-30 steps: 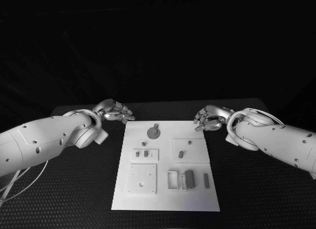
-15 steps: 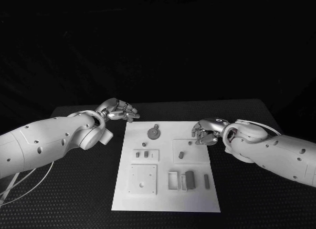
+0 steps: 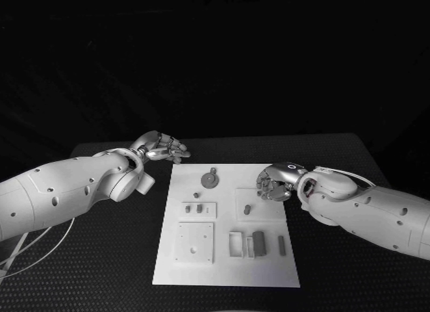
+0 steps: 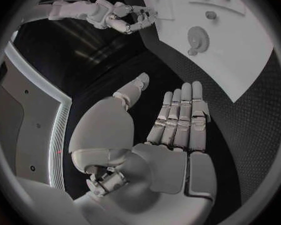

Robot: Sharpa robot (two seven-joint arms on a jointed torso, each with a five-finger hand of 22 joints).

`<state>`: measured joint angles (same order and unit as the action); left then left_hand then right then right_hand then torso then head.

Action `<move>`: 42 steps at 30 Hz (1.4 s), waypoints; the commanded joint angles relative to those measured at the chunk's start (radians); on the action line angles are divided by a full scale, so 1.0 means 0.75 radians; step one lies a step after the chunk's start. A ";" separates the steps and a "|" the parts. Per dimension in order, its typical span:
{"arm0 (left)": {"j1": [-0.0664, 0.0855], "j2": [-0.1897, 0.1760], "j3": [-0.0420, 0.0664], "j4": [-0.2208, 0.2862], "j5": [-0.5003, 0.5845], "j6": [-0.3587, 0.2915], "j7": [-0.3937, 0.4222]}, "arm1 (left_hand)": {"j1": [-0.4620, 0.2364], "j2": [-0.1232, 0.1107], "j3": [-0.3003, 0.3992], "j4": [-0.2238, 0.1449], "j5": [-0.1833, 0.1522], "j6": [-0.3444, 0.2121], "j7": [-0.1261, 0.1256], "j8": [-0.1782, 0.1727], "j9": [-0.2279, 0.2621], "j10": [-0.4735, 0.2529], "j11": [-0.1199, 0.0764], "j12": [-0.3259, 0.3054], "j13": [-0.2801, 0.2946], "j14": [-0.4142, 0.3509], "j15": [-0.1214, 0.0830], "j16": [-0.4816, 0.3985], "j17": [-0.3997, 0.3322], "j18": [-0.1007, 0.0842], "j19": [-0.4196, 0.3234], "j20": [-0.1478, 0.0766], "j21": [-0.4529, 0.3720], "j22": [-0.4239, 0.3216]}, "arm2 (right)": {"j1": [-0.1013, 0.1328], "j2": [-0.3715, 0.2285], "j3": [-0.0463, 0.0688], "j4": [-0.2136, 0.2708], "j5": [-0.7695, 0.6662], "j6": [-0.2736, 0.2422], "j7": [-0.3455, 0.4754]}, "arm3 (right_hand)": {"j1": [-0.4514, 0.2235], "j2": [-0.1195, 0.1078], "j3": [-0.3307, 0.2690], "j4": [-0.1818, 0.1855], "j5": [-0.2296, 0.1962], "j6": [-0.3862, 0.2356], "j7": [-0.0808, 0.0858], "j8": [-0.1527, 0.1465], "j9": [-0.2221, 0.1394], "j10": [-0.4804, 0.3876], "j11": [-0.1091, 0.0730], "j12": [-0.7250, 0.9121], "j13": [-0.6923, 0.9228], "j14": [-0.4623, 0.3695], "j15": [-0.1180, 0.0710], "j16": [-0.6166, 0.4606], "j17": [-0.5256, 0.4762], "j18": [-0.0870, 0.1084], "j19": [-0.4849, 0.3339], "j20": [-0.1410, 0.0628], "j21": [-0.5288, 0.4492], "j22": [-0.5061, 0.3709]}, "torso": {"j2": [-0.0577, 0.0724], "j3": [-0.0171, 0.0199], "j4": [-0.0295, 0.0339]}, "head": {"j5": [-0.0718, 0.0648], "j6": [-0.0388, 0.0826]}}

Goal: Assemble the parts on the task board

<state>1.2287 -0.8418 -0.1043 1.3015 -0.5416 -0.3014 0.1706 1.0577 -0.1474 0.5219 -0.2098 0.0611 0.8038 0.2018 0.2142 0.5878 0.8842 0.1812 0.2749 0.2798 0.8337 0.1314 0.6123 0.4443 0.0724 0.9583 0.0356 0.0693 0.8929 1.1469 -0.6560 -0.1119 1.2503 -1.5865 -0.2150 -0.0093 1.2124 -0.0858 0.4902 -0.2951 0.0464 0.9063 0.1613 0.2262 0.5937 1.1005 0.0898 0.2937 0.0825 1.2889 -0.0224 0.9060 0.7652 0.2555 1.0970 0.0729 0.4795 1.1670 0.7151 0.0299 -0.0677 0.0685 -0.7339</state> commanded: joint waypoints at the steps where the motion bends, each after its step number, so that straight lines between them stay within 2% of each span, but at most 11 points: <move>1: 0.002 0.004 0.001 0.002 0.013 -0.007 0.016 | 0.002 0.013 -0.006 -0.001 -0.004 0.001 0.004 0.004 -0.002 0.009 -0.002 0.008 -0.003 0.010 0.000 -0.007 0.003 0.012 0.010 0.000 0.006 -0.002 | -0.003 0.007 -0.001 -0.008 -0.034 -0.041 -0.004 | -0.019 0.006 0.000 0.002 0.002 0.022 -0.005 0.009 -0.002 -0.021 0.011 -0.029 -0.009 -0.028 0.008 -0.003 -0.001 0.007 -0.012 0.007 -0.004 0.000 | 0.000 -0.0005 0.0010 | -0.006 -0.001; 4: 0.002 0.007 0.001 -0.001 0.013 -0.008 0.014 | 0.003 0.014 -0.006 -0.001 -0.004 0.002 0.004 0.005 -0.002 0.010 -0.002 0.008 -0.004 0.012 -0.001 -0.008 0.005 0.012 0.012 -0.001 0.006 -0.002 | -0.005 0.010 -0.003 0.000 -0.035 -0.051 0.002 | -0.022 0.012 0.004 0.002 0.003 0.022 -0.006 0.007 -0.008 -0.048 0.026 -0.062 -0.019 -0.036 0.022 -0.003 0.001 0.008 -0.018 0.011 -0.008 0.001 | 0.000 0.0008 0.0025 | -0.005 -0.003; 8: 0.002 0.006 0.001 -0.001 0.013 -0.007 0.012 | 0.002 0.014 -0.007 0.000 -0.004 0.001 0.005 0.005 -0.002 0.011 -0.003 0.009 -0.006 0.014 -0.002 -0.008 0.006 0.012 0.014 -0.001 0.006 -0.003 | -0.008 0.017 -0.007 0.001 -0.051 -0.039 0.003 | -0.017 0.020 0.011 0.001 0.003 0.030 -0.008 0.010 -0.011 -0.048 0.028 -0.076 -0.020 -0.039 0.024 -0.001 0.002 0.008 -0.021 0.013 -0.009 0.003 | 0.000 -0.0004 0.0013 | -0.003 -0.005; 10: 0.002 0.007 0.001 -0.002 0.013 -0.006 0.010 | 0.001 0.014 -0.008 0.000 -0.004 -0.001 0.005 0.004 -0.003 0.011 -0.003 0.009 -0.008 0.015 -0.002 -0.009 0.007 0.012 0.015 -0.002 0.006 -0.004 | -0.009 0.021 -0.015 -0.004 -0.056 -0.042 0.003 | -0.017 0.019 0.013 0.001 0.003 0.039 -0.011 0.013 -0.014 -0.046 0.029 -0.085 -0.019 -0.044 0.025 -0.001 0.003 0.008 -0.026 0.015 -0.011 0.005 | 0.000 -0.0015 0.0004 | -0.002 -0.005; 15: 0.002 0.008 0.001 -0.003 0.013 -0.001 0.004 | 0.001 0.014 -0.009 0.001 -0.004 -0.002 0.006 0.004 -0.003 0.011 -0.002 0.009 -0.010 0.016 -0.002 -0.011 0.009 0.012 0.016 -0.002 0.006 -0.004 | -0.015 0.030 -0.021 -0.010 -0.059 -0.037 0.004 | -0.022 0.019 0.014 0.002 0.002 0.051 -0.015 0.017 -0.018 -0.043 0.031 -0.100 -0.019 -0.057 0.028 -0.005 0.002 0.008 -0.037 0.019 -0.018 0.006 | 0.000 0.0000 0.0009 | -0.002 -0.007; 21: 0.002 0.009 0.001 -0.003 0.013 0.002 0.000 | 0.000 0.014 -0.010 0.002 -0.004 -0.006 0.007 0.003 -0.004 0.010 -0.002 0.008 -0.013 0.017 -0.003 -0.013 0.011 0.011 0.017 -0.003 0.005 -0.006 | -0.022 0.039 -0.031 -0.010 -0.075 -0.028 0.002 | -0.022 0.025 0.017 0.001 0.002 0.065 -0.020 0.021 -0.026 0.015 0.017 -0.093 -0.009 -0.053 0.014 0.004 0.006 0.008 -0.031 0.019 -0.013 0.014 | 0.000 -0.0016 0.0016 | -0.002 -0.011; 31: 0.002 0.008 0.001 -0.002 0.013 0.006 -0.009 | -0.002 0.012 -0.013 0.005 -0.004 -0.012 0.009 0.001 -0.006 0.006 0.000 0.007 -0.020 0.018 -0.003 -0.018 0.014 0.009 0.018 -0.004 0.003 -0.009 | -0.023 0.047 -0.037 -0.029 -0.130 -0.031 -0.012 | -0.010 0.035 0.026 0.001 0.003 0.085 -0.029 0.029 -0.032 0.061 0.004 -0.094 -0.002 -0.051 0.002 0.008 0.007 0.008 -0.031 0.015 -0.012 0.022 | 0.000 -0.0017 0.0002 | 0.002 -0.013; 36: 0.002 0.013 0.001 -0.006 0.007 0.027 -0.023 | 0.001 0.016 -0.012 0.005 -0.004 -0.013 0.010 0.001 -0.007 0.004 0.001 0.006 -0.023 0.018 -0.003 -0.020 0.017 0.009 0.018 -0.005 0.002 -0.011 | -0.023 0.045 -0.040 -0.029 -0.144 -0.029 -0.024 | 0.000 0.044 0.034 0.000 0.003 0.110 -0.039 0.041 -0.032 0.092 -0.005 -0.092 0.004 -0.048 -0.006 0.010 0.008 0.008 -0.030 0.015 -0.011 0.026 | 0.000 -0.0022 0.0021 | 0.001 -0.017; 40: 0.002 0.014 0.001 -0.006 0.005 0.030 -0.027 | 0.003 0.016 -0.013 0.004 -0.005 -0.015 0.011 0.001 -0.007 0.002 0.002 0.005 -0.026 0.018 -0.003 -0.023 0.018 0.008 0.018 -0.005 0.002 -0.012 | -0.023 0.044 -0.043 -0.032 -0.159 -0.013 -0.033 | 0.002 0.041 0.034 0.000 0.003 0.111 -0.039 0.041 -0.033 0.094 -0.006 -0.094 0.004 -0.047 -0.007 0.010 0.008 0.008 -0.030 0.014 -0.011 0.027 | -0.001 -0.0028 0.0010 | 0.002 -0.018; 42: 0.002 0.014 0.001 -0.006 0.005 0.030 -0.027 | 0.003 0.016 -0.014 0.004 -0.005 -0.016 0.011 0.001 -0.008 0.000 0.003 0.005 -0.028 0.018 -0.003 -0.024 0.019 0.008 0.017 -0.005 0.001 -0.013 | -0.023 0.042 -0.044 -0.032 -0.169 -0.013 -0.038 | 0.003 0.025 0.030 0.000 0.003 0.106 -0.038 0.037 -0.037 0.091 -0.005 -0.101 0.003 -0.047 -0.005 0.010 0.008 0.008 -0.032 0.014 -0.011 0.029 | -0.001 -0.0026 0.0007 | 0.003 -0.018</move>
<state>1.2287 -0.8334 -0.1043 1.2963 -0.5381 -0.2961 0.1516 1.0618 -0.1433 0.5193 -0.2072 0.0611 0.8003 0.2053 0.2141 0.5832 0.8847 0.1817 0.2748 0.2600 0.8417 0.1302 0.6000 0.4573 0.0584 0.9687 0.0322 0.0693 0.8843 1.1390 -0.6210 -0.1367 1.2340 -1.6772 -0.2723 -0.0098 1.2108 -0.0602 0.5123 -0.2952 0.0464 0.9818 0.1304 0.2517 0.5674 1.1639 0.0872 0.2215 0.0851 1.2536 -0.0200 0.9096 0.7699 0.2541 1.0749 0.0873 0.4703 1.1874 0.7147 0.0279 -0.0667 0.0693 -0.7470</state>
